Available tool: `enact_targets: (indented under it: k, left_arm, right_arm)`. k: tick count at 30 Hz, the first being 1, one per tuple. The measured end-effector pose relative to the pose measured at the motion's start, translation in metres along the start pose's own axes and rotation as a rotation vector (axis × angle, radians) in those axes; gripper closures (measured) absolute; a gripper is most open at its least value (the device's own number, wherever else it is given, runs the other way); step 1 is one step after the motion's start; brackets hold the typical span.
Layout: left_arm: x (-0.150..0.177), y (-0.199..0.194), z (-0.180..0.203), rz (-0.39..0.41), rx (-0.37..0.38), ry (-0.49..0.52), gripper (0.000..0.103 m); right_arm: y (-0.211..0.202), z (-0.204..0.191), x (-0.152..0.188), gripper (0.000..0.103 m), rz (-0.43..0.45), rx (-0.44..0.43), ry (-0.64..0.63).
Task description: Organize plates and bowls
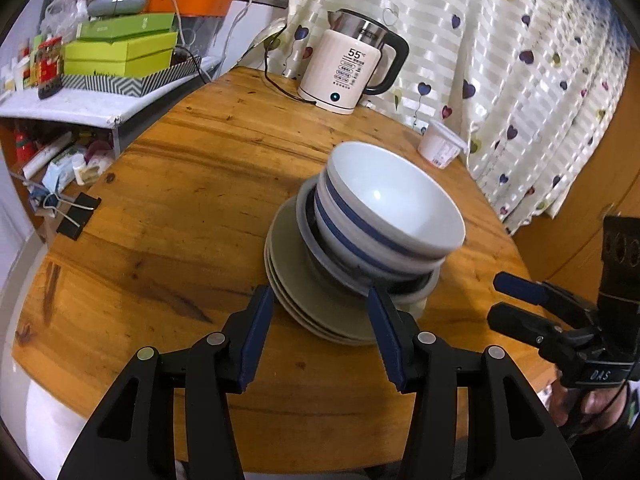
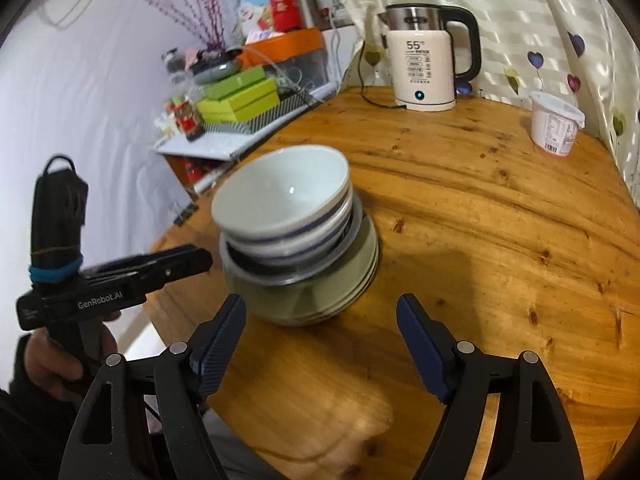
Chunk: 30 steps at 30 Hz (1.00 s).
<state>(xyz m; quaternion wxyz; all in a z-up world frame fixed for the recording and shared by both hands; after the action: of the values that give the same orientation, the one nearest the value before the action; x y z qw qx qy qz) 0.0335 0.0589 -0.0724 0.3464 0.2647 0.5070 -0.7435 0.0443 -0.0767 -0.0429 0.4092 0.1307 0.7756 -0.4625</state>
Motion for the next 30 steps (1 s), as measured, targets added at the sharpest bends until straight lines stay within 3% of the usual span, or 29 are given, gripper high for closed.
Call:
enact_targets:
  k: [8, 26, 30]
  left_arm:
    - [0.007, -0.001, 0.003, -0.003, -0.080, 0.067, 0.052]
    - [0.013, 0.004, 0.001, -0.030, -0.154, 0.074, 0.052]
    - [0.013, 0.005, 0.002, -0.031, -0.142, 0.071, 0.052]
  right_arm:
    - [0.002, -0.009, 0.013, 0.024, -0.025, 0.029, -0.051]
    - [0.009, -0.015, 0.019, 0.021, -0.049, 0.017, -0.077]
    - [0.010, -0.016, 0.020, 0.021, -0.051, 0.013, -0.080]
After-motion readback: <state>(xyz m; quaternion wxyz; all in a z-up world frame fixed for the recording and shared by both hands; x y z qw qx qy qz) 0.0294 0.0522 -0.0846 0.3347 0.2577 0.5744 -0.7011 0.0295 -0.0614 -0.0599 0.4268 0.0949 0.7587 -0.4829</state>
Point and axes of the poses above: each gripper's, at about its wrist camera, not at the fingertips, and y roughly the way its jaws point, z to its right, x to its underside, the point moved 9 cm from there along y, roughly the way its jaws point, and after that the axes turned 10 degrees about z, right-handed, at the moved point
